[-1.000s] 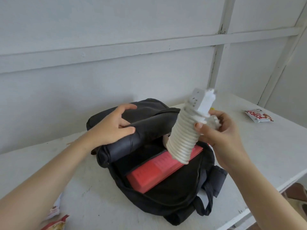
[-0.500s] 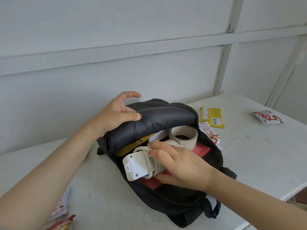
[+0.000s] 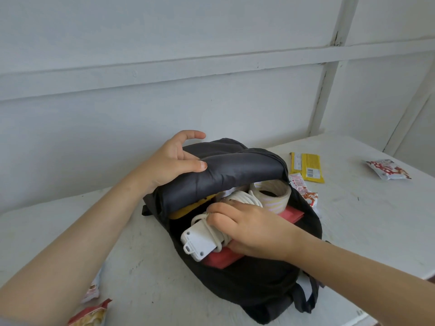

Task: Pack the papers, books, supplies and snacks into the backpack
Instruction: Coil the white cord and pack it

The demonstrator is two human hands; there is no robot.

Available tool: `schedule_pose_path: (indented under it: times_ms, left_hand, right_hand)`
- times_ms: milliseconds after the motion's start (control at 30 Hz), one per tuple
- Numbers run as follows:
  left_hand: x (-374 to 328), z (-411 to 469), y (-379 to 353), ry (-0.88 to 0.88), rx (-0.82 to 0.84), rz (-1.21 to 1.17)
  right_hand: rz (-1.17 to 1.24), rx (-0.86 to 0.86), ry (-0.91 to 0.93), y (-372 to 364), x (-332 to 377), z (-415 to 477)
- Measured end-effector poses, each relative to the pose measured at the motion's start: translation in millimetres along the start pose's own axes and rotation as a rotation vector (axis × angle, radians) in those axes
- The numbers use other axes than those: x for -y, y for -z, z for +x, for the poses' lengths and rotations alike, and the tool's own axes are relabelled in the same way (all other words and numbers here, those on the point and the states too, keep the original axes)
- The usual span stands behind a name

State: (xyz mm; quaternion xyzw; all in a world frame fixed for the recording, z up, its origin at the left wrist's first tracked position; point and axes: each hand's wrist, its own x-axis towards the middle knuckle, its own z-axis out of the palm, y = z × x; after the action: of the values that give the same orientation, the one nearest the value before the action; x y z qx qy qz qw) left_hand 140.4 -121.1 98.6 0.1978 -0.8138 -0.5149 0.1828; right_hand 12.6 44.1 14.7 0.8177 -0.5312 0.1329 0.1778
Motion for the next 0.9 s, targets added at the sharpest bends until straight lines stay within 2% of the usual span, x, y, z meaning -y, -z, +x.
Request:
schedule_pose_path:
  times_ms: [167, 333, 467, 700, 900]
  left_hand:
    - [4.5, -2.2, -1.9, 0.022, 0.017, -0.041]
    - [1.8, -5.4, -6.3, 0.023, -0.017, 0.004]
    - [5.3, -7.6, -11.1, 0.044, -0.041, 0.019]
    - [6.8, -11.2, -18.9, 0.066, -0.098, 0.023]
    - [4.9, -17.3, -22.8, 0.090, -0.098, 0.018]
  right_hand:
    - [0.034, 0.012, -0.126, -10.3, 2.4, 4.5]
    - [0.007, -0.095, -0.238, -26.6, 9.8, 3.7]
    - [0.158, -0.206, -0.313, -34.6, 15.2, -13.2]
    - [0.165, -0.214, -0.205, -28.8, 16.7, -30.3]
    - [0.302, -0.297, -0.217, -18.4, 26.3, -41.0]
